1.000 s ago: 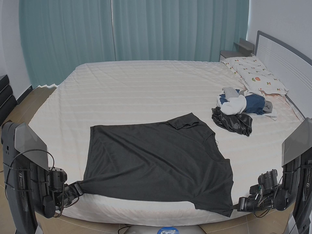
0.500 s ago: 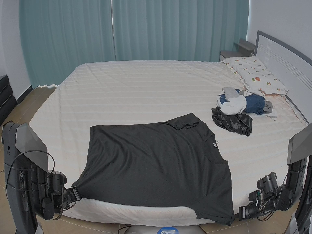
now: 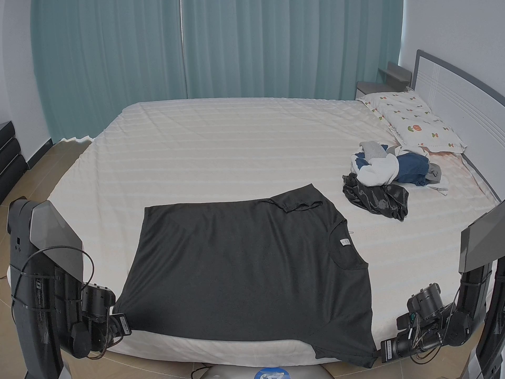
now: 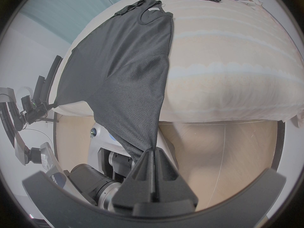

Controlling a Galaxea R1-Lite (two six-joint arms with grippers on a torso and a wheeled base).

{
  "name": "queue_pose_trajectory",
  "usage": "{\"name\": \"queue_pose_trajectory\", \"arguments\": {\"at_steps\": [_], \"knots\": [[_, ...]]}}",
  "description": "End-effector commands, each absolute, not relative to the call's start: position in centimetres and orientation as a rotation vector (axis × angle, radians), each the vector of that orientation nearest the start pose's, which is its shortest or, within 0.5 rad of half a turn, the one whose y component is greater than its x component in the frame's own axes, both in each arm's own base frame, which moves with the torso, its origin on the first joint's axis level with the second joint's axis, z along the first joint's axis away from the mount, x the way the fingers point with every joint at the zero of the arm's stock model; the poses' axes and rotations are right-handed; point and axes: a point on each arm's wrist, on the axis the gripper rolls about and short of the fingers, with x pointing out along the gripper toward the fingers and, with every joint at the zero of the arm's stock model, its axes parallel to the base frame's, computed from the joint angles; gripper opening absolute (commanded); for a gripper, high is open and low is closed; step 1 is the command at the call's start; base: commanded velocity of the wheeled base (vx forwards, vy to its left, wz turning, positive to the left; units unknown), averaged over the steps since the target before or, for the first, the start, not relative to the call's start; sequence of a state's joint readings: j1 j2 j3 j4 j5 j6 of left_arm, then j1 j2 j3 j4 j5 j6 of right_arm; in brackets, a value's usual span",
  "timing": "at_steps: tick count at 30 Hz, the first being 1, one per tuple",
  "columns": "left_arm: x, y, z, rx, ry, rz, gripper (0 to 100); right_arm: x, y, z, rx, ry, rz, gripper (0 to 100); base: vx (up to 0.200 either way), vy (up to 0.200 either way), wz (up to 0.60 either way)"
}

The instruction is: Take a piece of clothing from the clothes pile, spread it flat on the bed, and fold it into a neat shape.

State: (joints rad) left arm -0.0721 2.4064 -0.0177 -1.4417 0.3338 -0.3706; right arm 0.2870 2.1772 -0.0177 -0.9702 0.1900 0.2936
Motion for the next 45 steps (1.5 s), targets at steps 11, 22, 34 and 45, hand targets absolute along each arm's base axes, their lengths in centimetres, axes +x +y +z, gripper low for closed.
{"name": "queue_pose_trajectory", "arguments": {"at_steps": [11,22,34,45], "knots": [[20.0,-1.2,-6.4,-0.147,0.916,0.381,0,17.0,5.5,-4.3,0.188,1.211,0.225,0,0.000,0.000,0.00],[20.6,-1.3,-7.1,-0.188,0.874,0.360,100,18.5,5.6,-4.8,0.246,1.092,0.201,100,0.000,0.000,0.00],[21.7,0.0,-2.3,-0.393,0.680,0.274,100,22.5,3.5,0.8,0.373,0.661,0.169,100,0.000,0.000,0.00],[22.0,0.3,-1.0,-0.474,0.616,0.239,100,27.5,6.5,2.6,0.448,0.546,0.242,100,0.000,0.000,0.00]]}}
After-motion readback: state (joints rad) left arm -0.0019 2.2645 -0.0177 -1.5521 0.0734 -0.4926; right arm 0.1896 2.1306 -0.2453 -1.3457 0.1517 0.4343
